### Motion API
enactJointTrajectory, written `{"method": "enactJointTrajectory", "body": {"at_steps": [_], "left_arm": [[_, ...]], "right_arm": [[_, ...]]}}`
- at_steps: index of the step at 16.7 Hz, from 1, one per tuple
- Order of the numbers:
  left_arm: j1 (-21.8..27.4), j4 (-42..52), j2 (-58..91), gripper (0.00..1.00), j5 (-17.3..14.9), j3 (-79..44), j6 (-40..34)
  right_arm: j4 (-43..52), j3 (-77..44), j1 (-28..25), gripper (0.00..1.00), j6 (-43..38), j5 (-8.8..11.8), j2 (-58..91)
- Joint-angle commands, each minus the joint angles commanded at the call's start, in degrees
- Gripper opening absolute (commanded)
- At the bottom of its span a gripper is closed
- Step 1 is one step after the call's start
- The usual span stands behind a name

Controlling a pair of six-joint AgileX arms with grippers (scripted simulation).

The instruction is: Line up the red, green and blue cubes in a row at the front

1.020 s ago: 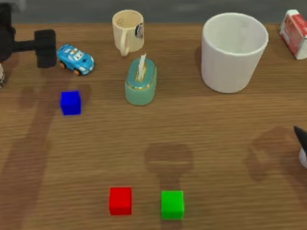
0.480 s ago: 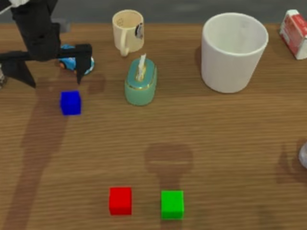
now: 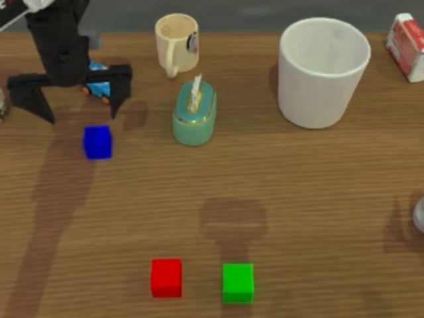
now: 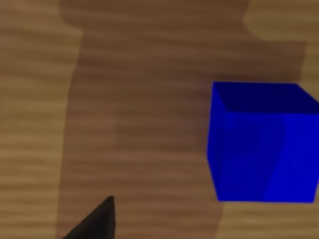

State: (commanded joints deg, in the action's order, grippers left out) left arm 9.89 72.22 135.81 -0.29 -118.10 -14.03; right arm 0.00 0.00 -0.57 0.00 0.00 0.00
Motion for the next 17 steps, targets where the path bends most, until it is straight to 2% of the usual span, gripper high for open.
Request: {"method": "enactJointTrajectory", "body": {"at_steps": [3, 8, 13, 17], "left_arm": [[0.2, -2.3, 0.6, 1.0, 0.0, 2.0, 0.2], [0.2, -13.3, 3.7, 1.0, 0.0, 9.3, 0.1], [0.3, -15.0, 4.4, 1.0, 0.0, 10.6, 0.1], [0.3, -15.0, 4.4, 0.7, 0.0, 10.6, 0.1]], "right_arm": [[0.0, 0.0, 0.0, 1.0, 0.0, 0.0, 0.0], [0.0, 0.0, 0.0, 1.0, 0.0, 0.0, 0.0], [0.0, 0.0, 0.0, 1.0, 0.0, 0.0, 0.0], [0.0, 0.0, 0.0, 1.0, 0.0, 0.0, 0.0]]}}
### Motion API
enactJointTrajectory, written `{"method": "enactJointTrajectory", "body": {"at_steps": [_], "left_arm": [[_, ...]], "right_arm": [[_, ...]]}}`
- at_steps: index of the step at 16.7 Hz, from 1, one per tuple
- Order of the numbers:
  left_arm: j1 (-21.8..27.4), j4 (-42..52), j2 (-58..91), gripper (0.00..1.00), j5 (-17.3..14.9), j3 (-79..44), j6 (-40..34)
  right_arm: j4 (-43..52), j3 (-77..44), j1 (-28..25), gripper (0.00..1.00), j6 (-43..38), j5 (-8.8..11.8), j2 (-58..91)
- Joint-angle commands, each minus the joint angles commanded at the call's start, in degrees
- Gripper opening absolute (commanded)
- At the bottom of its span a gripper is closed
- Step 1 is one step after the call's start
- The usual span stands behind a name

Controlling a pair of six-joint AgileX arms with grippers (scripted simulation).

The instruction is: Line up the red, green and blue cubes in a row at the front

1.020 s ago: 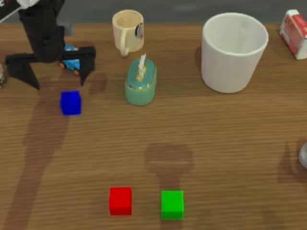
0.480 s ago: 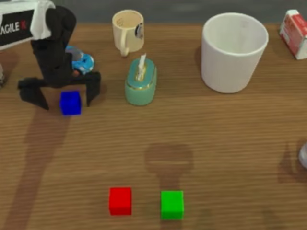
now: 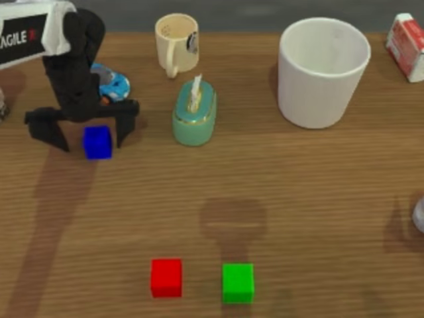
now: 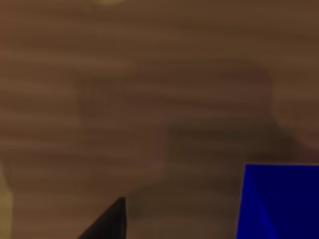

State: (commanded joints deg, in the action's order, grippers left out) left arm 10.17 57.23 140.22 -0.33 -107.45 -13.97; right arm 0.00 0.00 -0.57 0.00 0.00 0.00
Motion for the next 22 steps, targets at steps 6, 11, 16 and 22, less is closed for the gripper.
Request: {"method": "enactJointTrajectory", "body": {"at_steps": [6, 11, 16, 22], "left_arm": [[0.0, 0.0, 0.0, 0.25, 0.0, 0.0, 0.0], [0.0, 0.0, 0.0, 0.0, 0.0, 0.0, 0.0], [0.0, 0.0, 0.0, 0.0, 0.0, 0.0, 0.0], [-0.5, 4.6, -1.8, 0.0, 0.2, -3.5, 0.1]], "right_arm": [[0.0, 0.0, 0.0, 1.0, 0.0, 0.0, 0.0], [0.0, 0.0, 0.0, 1.0, 0.0, 0.0, 0.0], [0.0, 0.0, 0.0, 1.0, 0.0, 0.0, 0.0], [0.0, 0.0, 0.0, 1.0, 0.0, 0.0, 0.0]]}}
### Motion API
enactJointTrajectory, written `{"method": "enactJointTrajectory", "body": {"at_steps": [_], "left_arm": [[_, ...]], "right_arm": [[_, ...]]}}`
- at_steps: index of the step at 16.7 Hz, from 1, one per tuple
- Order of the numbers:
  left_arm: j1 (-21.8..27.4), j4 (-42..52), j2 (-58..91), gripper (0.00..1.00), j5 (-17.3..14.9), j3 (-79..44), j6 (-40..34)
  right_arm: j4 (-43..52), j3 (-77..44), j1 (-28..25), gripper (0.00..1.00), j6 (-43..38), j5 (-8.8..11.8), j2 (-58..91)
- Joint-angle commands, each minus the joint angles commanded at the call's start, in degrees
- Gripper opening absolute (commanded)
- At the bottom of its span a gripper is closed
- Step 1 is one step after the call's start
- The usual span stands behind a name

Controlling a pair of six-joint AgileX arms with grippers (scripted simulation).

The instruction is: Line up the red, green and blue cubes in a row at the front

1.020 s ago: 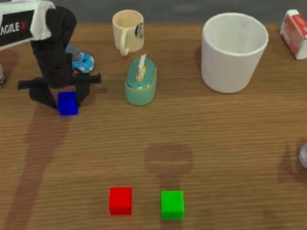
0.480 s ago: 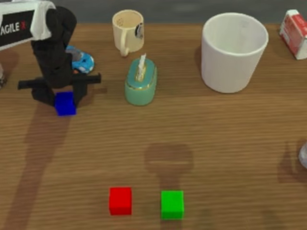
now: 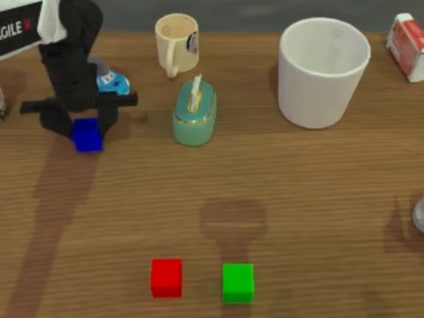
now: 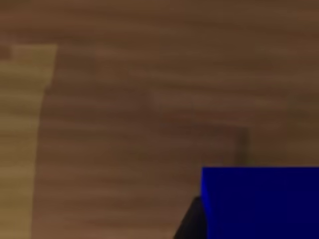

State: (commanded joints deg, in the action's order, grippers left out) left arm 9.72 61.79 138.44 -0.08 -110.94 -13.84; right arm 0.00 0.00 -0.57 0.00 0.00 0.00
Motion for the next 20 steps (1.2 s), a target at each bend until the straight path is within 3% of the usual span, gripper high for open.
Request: {"method": "enactJointTrajectory", "body": {"at_steps": [4, 12, 15, 20], "left_arm": [[-0.7, 8.0, -2.3, 0.0, 0.0, -5.4, -0.1], [1.6, 8.9, -2.5, 0.0, 0.0, -6.0, -2.1], [9.0, 9.3, -2.9, 0.0, 0.2, -5.6, -9.1], [30.0, 9.7, -5.0, 0.0, 0.2, -3.0, -26.9]], "right_arm": [[0.0, 0.0, 0.0, 1.0, 0.0, 0.0, 0.0], [0.0, 0.0, 0.0, 1.0, 0.0, 0.0, 0.0], [0.0, 0.0, 0.0, 1.0, 0.0, 0.0, 0.0], [0.0, 0.0, 0.0, 1.0, 0.0, 0.0, 0.0]]}}
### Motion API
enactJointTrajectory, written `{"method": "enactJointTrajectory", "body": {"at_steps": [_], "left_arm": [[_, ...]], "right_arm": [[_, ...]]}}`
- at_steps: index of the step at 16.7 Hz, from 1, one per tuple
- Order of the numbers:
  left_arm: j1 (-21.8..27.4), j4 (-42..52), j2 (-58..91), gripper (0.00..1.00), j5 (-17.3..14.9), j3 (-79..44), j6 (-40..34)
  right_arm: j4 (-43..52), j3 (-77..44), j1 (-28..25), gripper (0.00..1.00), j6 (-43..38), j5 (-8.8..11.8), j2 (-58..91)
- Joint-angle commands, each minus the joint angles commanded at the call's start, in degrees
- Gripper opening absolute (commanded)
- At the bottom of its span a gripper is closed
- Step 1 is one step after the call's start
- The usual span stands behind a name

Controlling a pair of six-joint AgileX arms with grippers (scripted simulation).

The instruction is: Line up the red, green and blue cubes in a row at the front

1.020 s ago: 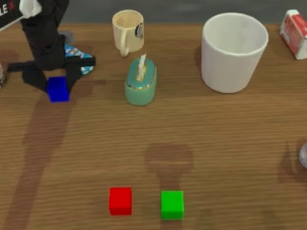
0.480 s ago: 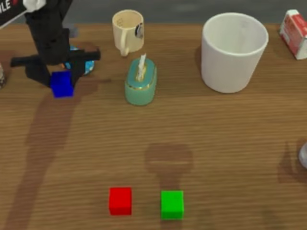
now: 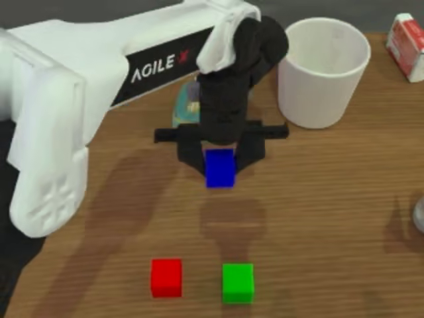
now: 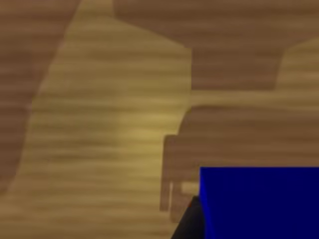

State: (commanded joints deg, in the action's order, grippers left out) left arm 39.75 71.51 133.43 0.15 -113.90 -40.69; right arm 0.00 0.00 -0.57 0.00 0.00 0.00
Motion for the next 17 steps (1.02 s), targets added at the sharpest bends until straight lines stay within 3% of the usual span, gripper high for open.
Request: {"method": "enactJointTrajectory", "body": {"at_steps": [3, 6, 13, 17], "left_arm": [[12.0, -0.1, -1.9, 0.0, 0.0, 1.8, -10.5], [18.9, -0.6, -3.8, 0.0, 0.2, 3.3, -17.4], [20.4, -1.1, -4.2, 0.0, 0.2, 3.8, -18.8], [20.5, -7.2, -2.8, 0.0, 0.3, 8.7, -18.8]], "right_arm": [[0.0, 0.0, 0.0, 1.0, 0.0, 0.0, 0.0], [0.0, 0.0, 0.0, 1.0, 0.0, 0.0, 0.0], [0.0, 0.0, 0.0, 1.0, 0.0, 0.0, 0.0], [0.0, 0.0, 0.0, 1.0, 0.0, 0.0, 0.0]]}}
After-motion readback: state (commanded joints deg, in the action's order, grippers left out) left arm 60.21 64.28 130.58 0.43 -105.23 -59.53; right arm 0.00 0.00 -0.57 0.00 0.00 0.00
